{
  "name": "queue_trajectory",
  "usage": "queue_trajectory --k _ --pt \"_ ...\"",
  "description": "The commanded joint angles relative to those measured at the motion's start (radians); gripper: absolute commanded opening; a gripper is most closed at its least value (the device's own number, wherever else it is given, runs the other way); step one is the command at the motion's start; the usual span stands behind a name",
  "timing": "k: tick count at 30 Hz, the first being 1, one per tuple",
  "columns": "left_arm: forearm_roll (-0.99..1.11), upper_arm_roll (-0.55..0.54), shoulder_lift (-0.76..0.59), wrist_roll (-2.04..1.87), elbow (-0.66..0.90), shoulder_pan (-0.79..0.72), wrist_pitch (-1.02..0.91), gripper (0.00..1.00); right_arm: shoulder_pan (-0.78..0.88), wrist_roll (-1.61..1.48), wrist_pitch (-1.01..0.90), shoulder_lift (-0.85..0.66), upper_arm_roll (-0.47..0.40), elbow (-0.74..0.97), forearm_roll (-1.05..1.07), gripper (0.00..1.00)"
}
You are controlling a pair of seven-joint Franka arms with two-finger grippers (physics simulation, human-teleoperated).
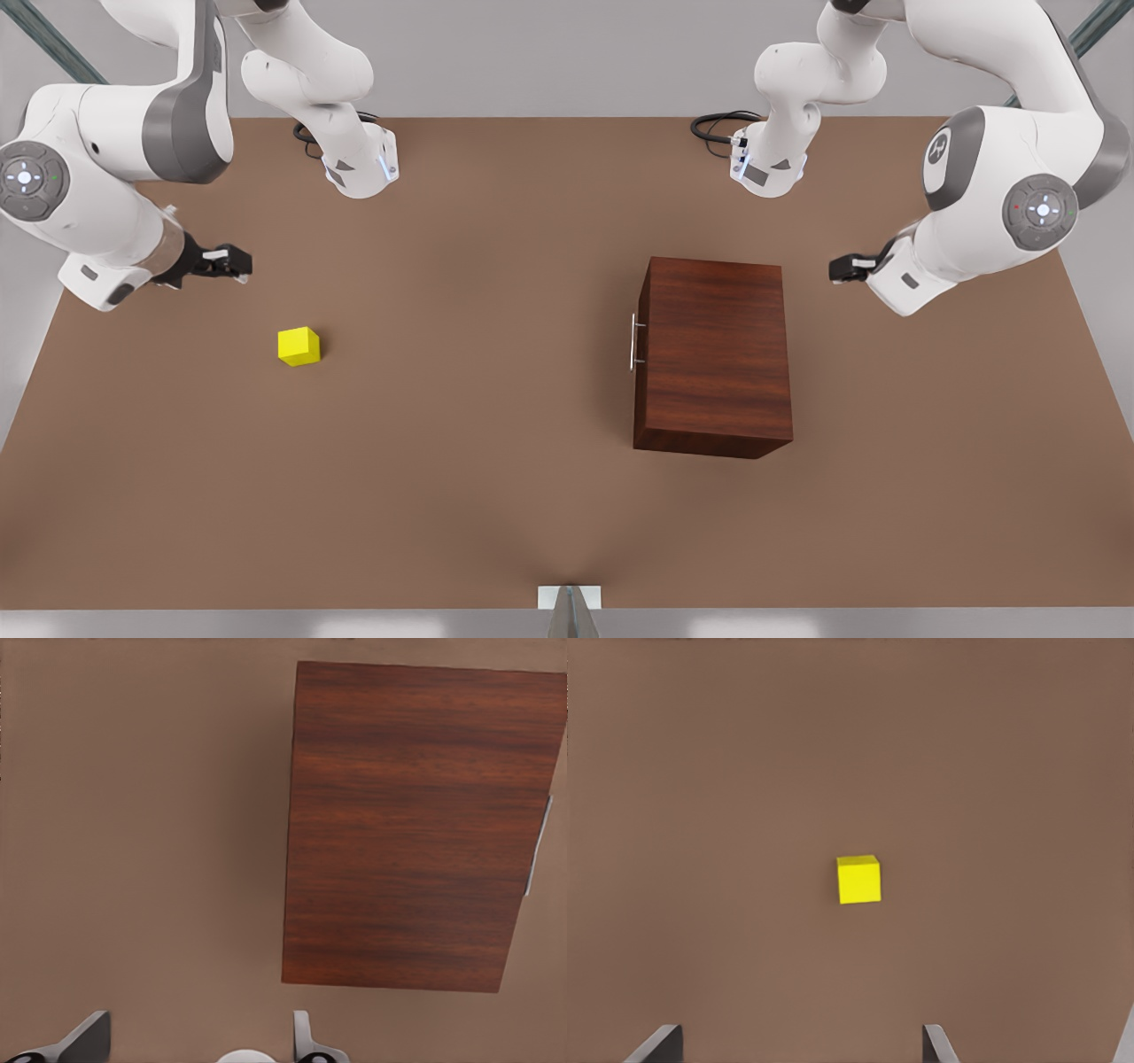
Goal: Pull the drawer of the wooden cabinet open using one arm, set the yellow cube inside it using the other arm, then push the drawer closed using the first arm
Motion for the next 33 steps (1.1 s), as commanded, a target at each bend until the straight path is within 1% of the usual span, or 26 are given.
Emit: queue_trajectory --k 1,2,3,4,5,6,7,8,9,10,11,13,17,20,23,25,29,33 --pt "0.000 0.000 0.000 -0.121 0.000 0.000 0.059 1.00 0.000 -0.065 0.070 -0.002 0.000 -0.001 -0.001 1.00" --pt "0.000 0.000 0.000 -0.123 0.000 0.000 0.061 1.00 0.000 -0.065 0.070 0.001 -0.001 0.004 -0.005 1.00" --pt "-0.001 -0.002 0.010 -0.130 0.001 -0.031 0.065 1.00 0.000 -0.065 0.070 0.004 -0.001 0.002 -0.003 1.00" --pt "0.005 -0.003 0.038 -0.132 0.006 -0.101 0.067 1.00 0.004 -0.066 0.070 0.013 0.002 -0.001 -0.008 1.00" --pt "0.032 -0.038 0.078 -0.161 0.018 -0.184 0.082 1.00 0.009 -0.066 0.070 0.042 0.002 -0.014 -0.011 1.00" --pt "0.049 -0.041 0.144 -0.256 0.096 -0.268 0.084 1.00 0.012 -0.066 0.075 0.075 0.002 -0.027 -0.014 1.00" --pt "0.084 -0.041 0.222 -0.380 0.181 -0.356 0.084 1.00 0.014 -0.066 0.130 0.075 0.005 -0.100 -0.009 1.00" --pt "0.094 -0.041 0.290 -0.481 0.247 -0.420 0.085 1.00 0.014 -0.066 0.219 0.066 0.005 -0.195 -0.009 1.00" --pt "0.100 -0.041 0.345 -0.557 0.305 -0.471 0.087 1.00 0.014 -0.066 0.282 0.064 0.005 -0.246 -0.014 1.00" --pt "0.127 -0.041 0.389 -0.659 0.339 -0.529 0.130 1.00 0.014 -0.065 0.359 0.062 0.005 -0.309 -0.014 1.00" --pt "0.156 -0.040 0.418 -0.743 0.340 -0.572 0.182 1.00 0.012 -0.066 0.431 0.062 0.005 -0.361 -0.014 1.00" --pt "0.193 -0.037 0.478 -0.880 0.342 -0.623 0.268 1.00 0.000 -0.066 0.529 0.062 0.003 -0.439 -0.017 1.00" --pt "0.201 -0.037 0.526 -0.965 0.363 -0.643 0.300 1.00 -0.051 -0.145 0.676 0.073 0.000 -0.556 -0.017 1.00" --pt "0.224 -0.031 0.541 -0.965 0.360 -0.655 0.300 1.00 -0.098 -0.221 0.750 0.138 0.000 -0.568 -0.017 1.00" --pt "0.272 -0.031 0.572 -0.965 0.360 -0.655 0.301 1.00 -0.118 -0.240 0.830 0.158 0.000 -0.613 -0.017 1.00" --pt "0.275 -0.028 0.586 -0.960 0.363 -0.649 0.311 1.00 -0.140 -0.267 0.856 0.197 0.000 -0.616 -0.018 1.00" --pt "0.295 -0.020 0.590 -0.965 0.363 -0.649 0.300 1.00 -0.153 -0.289 0.945 0.196 0.000 -0.688 -0.018 1.00" --pt "0.295 -0.017 0.641 -0.965 0.391 -0.646 0.312 1.00 -0.153 -0.287 1.015 0.188 0.000 -0.757 -0.017 1.00"
